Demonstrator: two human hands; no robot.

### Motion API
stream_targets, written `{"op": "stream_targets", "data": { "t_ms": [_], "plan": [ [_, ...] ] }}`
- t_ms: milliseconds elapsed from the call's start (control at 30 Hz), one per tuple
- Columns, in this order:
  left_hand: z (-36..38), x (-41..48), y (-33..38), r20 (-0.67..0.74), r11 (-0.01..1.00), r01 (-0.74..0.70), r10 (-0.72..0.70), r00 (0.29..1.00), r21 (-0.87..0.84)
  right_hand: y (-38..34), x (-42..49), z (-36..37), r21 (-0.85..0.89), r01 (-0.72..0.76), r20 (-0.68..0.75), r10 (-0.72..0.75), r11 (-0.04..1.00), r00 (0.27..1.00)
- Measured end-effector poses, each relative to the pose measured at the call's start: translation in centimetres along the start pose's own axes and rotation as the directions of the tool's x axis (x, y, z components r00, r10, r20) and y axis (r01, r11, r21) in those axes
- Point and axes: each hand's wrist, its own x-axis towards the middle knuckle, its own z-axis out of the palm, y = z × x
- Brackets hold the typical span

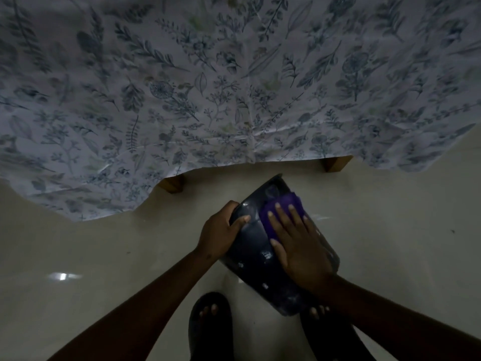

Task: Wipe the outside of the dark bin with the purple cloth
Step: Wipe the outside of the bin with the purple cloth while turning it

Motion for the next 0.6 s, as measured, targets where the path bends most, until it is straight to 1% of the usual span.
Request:
{"op": "stream_targets", "data": {
  "t_ms": [67, 167, 200, 233, 267, 300, 367, 433, 467, 500, 533, 600],
  "plan": [
    [0.0, -0.1, -0.1, -0.015, 1.0, 0.007, -0.007, 1.0, -0.007, 0.1, 2.2, -0.3, 0.073, -0.047, -0.006, 0.048, 0.996, 0.999],
    [0.2, 0.3, 0.8, -0.019, 1.0, 0.014, -0.014, 1.0, -0.001, 1.3, 2.9, -0.5, 0.271, -0.242, -0.016, 0.256, 0.932, 0.967],
    [0.2, 0.4, 1.0, -0.017, 1.0, 0.016, -0.016, 1.0, -0.001, 1.6, 2.3, -0.5, 0.316, -0.302, -0.027, 0.326, 0.9, 0.945],
    [0.3, 0.5, 1.2, -0.016, 1.0, 0.019, -0.019, 1.0, -0.004, 1.7, 1.3, -0.6, 0.324, -0.335, -0.036, 0.366, 0.885, 0.93],
    [0.3, 0.6, 1.3, -0.017, 1.0, 0.02, -0.02, 1.0, -0.006, 1.5, 0.1, -0.5, 0.284, -0.33, -0.046, 0.357, 0.9, 0.933],
    [0.3, 0.5, 1.2, -0.017, 1.0, 0.023, -0.023, 1.0, -0.003, 1.0, -1.2, -0.2, 0.204, -0.283, -0.048, 0.298, 0.937, 0.953],
    [0.3, 0.5, 0.9, -0.017, 1.0, 0.016, -0.016, 1.0, 0.013, -0.2, -2.7, 0.3, 0.049, -0.11, -0.023, 0.111, 0.993, 0.994],
    [0.2, 0.5, 0.6, -0.011, 1.0, 0.009, -0.009, 1.0, 0.004, -0.1, -1.3, 0.1, 0.014, 0.01, -0.011, -0.009, 1.0, 1.0],
    [0.2, 0.4, 0.6, -0.004, 1.0, 0.006, -0.006, 1.0, -0.005, 0.3, 0.0, -0.1, 0.036, 0.026, -0.012, -0.025, 0.999, 1.0],
    [0.2, 0.4, 0.7, -0.002, 1.0, 0.002, -0.002, 1.0, -0.007, 0.5, 1.5, -0.4, 0.089, 0.008, -0.022, -0.006, 0.996, 1.0],
    [0.2, 0.3, 0.8, -0.006, 1.0, -0.001, 0.001, 1.0, -0.001, 0.9, 2.9, -0.7, 0.161, -0.042, -0.033, 0.048, 0.986, 0.998],
    [0.4, 0.2, 1.2, -0.024, 1.0, 0.011, -0.01, 1.0, 0.016, 2.1, 4.7, -1.0, 0.309, -0.198, -0.031, 0.218, 0.93, 0.975]
  ]
}}
